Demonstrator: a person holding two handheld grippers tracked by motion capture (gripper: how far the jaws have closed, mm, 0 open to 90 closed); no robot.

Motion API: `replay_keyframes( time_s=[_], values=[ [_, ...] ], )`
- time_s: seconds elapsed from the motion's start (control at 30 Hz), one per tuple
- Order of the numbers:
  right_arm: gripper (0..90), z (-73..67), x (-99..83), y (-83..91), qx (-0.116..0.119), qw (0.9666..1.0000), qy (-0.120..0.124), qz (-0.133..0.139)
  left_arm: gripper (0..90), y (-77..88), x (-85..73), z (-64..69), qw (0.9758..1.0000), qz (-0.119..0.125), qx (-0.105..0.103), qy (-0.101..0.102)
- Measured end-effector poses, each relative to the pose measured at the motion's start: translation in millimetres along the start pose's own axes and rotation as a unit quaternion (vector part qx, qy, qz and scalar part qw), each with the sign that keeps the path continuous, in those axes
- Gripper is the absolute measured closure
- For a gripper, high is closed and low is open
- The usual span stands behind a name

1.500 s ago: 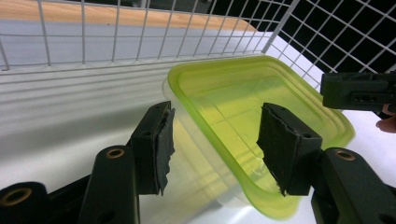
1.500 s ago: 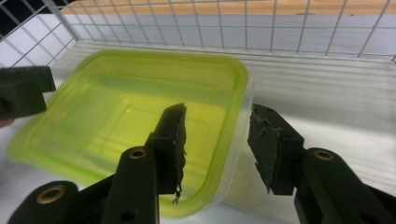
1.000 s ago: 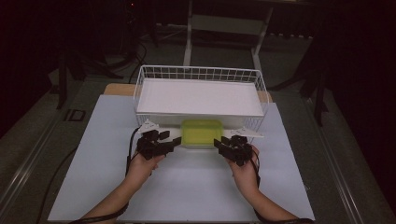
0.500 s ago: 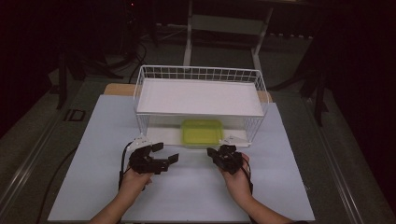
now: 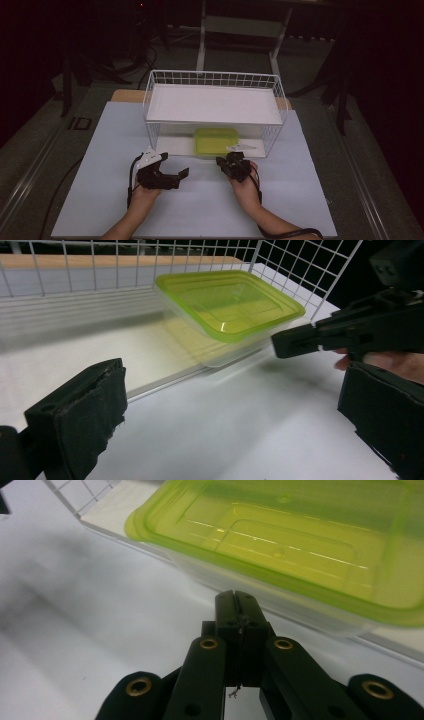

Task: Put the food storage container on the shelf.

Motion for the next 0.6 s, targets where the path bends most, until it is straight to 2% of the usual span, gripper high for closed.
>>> replay_keyframes(
  time_s=[0.1,0.37,0.5,0.57,0.6],
  values=[
    [90.0,2.1,1.1,-4.6,-0.005,1.0,-0.001,0.0,0.0,-0.8,-0.5,2.7,1.0,-0.001,-0.006,-0.007],
    [90.0,9.9,6.3,-18.1,-0.014,0.9998,-0.01,0.006,0.0,-0.6,-2.3,2.7,0.9999,-0.002,-0.01,0.001],
    [90.0,18.0,9.7,-27.0,-0.03,0.9994,-0.011,0.01,0.1,0.1,-3.2,2.3,1.0,-0.003,-0.009,0.0],
    [90.0,18.0,9.7,-27.0,-0.03,0.9994,-0.011,0.01,0.1,0.4,-3.6,2.5,0.9999,-0.003,-0.01,-0.001],
    [89.9,24.0,12.7,-30.9,-0.035,0.9992,-0.017,0.011,0.0,0.6,-4.8,2.7,0.9999,-0.005,-0.01,0.001]
  ],
)
Point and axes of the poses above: each handheld gripper's, and its own axes: y roughly backward along the jaws, x roughly out of its top, z roughly to its right, the point moved 8 cm from there along -y, roughly forward along the jaws, and after that the axes turned 8 degrees about z, right-handed, at the moved point
